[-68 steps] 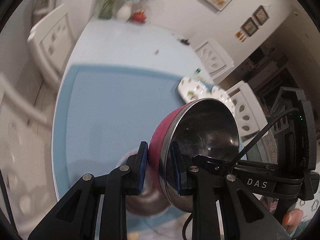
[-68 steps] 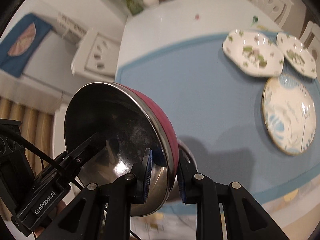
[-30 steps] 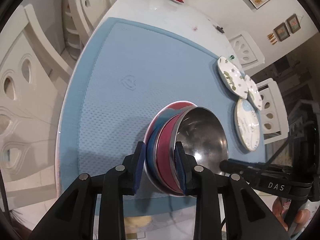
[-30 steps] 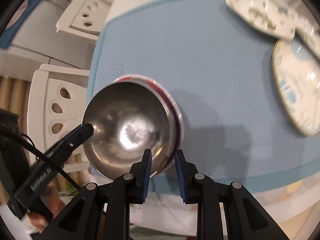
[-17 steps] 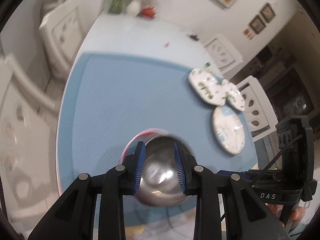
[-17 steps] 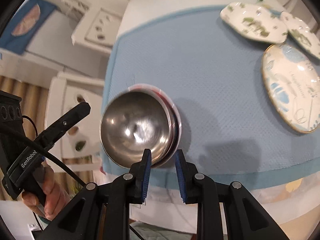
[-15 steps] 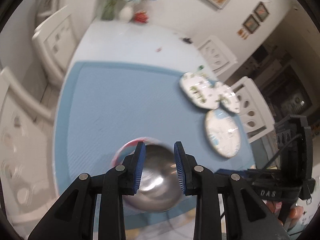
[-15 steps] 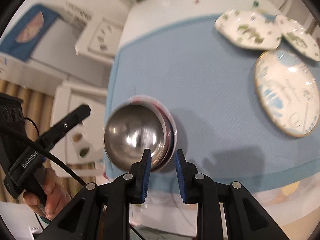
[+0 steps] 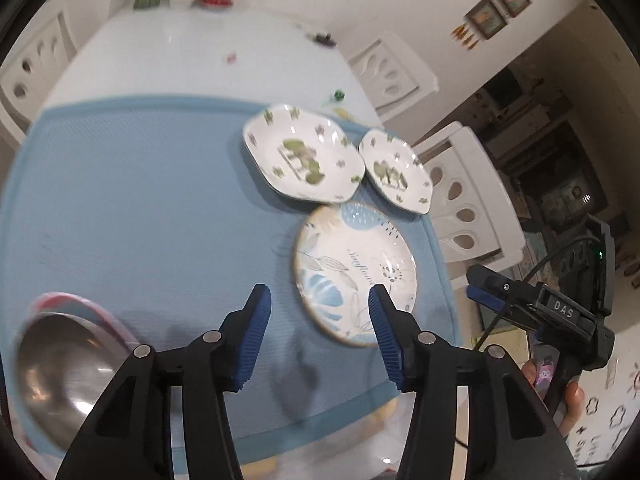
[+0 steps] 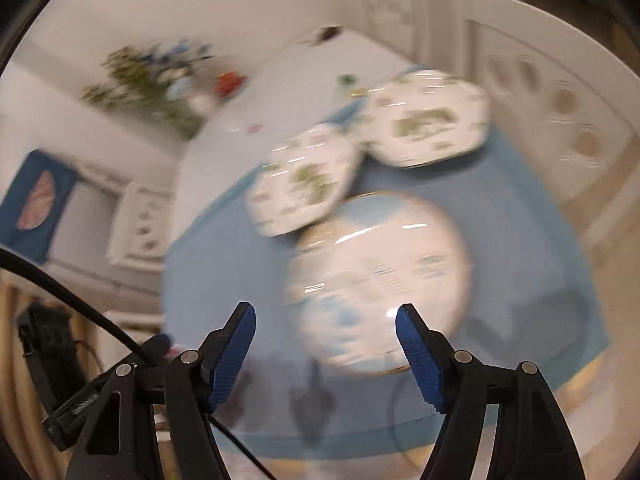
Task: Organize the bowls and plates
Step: 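Grasp the gold rim of the Sunflower plate with both grippers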
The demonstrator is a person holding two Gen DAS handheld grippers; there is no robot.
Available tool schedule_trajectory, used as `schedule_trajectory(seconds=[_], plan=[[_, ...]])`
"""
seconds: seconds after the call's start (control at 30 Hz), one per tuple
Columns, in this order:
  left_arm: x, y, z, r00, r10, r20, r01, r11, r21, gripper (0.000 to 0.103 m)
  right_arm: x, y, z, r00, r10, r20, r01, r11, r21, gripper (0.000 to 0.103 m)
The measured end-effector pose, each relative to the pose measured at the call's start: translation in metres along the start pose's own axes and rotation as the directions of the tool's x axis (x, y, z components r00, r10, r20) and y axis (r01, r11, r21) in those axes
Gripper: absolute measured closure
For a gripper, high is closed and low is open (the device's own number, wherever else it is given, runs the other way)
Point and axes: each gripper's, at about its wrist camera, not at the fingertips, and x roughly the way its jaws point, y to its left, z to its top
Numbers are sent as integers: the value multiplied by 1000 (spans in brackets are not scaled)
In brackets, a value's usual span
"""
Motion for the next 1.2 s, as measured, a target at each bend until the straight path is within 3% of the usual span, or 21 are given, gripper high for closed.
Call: schedule_trajectory(seconds=[0.07, 0.2, 0.33, 0.57, 0.63, 0.7, 1.07, 1.2], plan=[[26, -7, -1, 999, 25, -24, -26, 999, -26, 54, 11, -30, 12, 998, -62, -26, 62, 998, -9, 33], [65, -15, -9, 998, 62, -24, -63, 996, -70, 54, 33, -68, 28, 992, -113, -64, 110, 992, -57, 33], [94, -13, -16, 996, 83, -16, -84, 990, -113, 54, 52, -83, 37, 992, -99, -82, 90, 990, -109, 33], [117, -6, -23, 994, 106, 18, -102, 983, -152, 54, 86, -84, 42, 993, -73, -91, 52, 974, -219, 41], [124, -3, -25, 992, 125, 25, -119, 979, -167, 54, 98, -87, 43, 993, -76, -90, 53, 972, -229, 56], [127, -1, -26, 987, 153, 49, -142, 975, -173, 54, 106, -89, 43, 994, -70, -87, 47, 968, -246, 60], [145, 12, -26, 989, 123, 81, -101, 967, -233, 57, 123, -85, 42, 998, -38, -51, 18, 940, -340, 62], [147, 7, -30, 986, 140, 94, -117, 970, -213, 57, 126, -84, 43, 999, -29, -28, 17, 938, -347, 62]])
